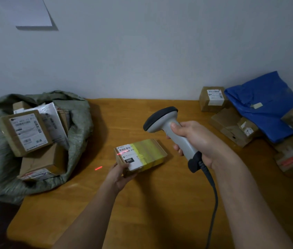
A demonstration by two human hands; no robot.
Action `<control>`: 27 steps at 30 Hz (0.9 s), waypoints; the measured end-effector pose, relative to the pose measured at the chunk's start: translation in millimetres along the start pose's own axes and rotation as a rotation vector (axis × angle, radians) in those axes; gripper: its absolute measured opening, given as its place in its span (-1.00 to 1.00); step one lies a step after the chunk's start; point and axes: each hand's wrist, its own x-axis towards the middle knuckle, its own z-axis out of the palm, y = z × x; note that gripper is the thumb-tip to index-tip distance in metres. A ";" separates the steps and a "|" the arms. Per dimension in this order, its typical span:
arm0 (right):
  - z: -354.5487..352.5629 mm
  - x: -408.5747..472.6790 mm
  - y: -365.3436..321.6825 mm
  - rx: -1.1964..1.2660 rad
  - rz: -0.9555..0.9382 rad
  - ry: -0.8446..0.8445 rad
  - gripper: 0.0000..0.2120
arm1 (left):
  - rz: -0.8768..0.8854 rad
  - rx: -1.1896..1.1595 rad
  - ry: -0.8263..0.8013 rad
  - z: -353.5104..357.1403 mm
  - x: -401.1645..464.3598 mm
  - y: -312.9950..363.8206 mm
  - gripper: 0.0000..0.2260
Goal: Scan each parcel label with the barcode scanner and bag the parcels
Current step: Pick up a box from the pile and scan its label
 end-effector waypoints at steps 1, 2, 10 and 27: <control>-0.6 -2.6 -1.7 0.012 -0.007 -0.002 -0.66 | 0.001 -0.002 0.006 -0.1 -1.1 0.7 -0.50; -1.4 -5.0 -3.2 0.028 -0.015 -0.002 -0.66 | 0.001 -0.008 0.014 -0.2 -1.7 1.1 -0.49; -10.3 -17.0 -13.2 0.086 -0.057 -0.011 -0.62 | 0.023 -0.032 0.005 1.4 -6.9 3.1 -0.50; 18.5 -1.9 -31.5 0.094 -0.101 -0.117 -0.63 | 0.122 -0.109 -0.034 -20.7 -23.4 41.2 -0.43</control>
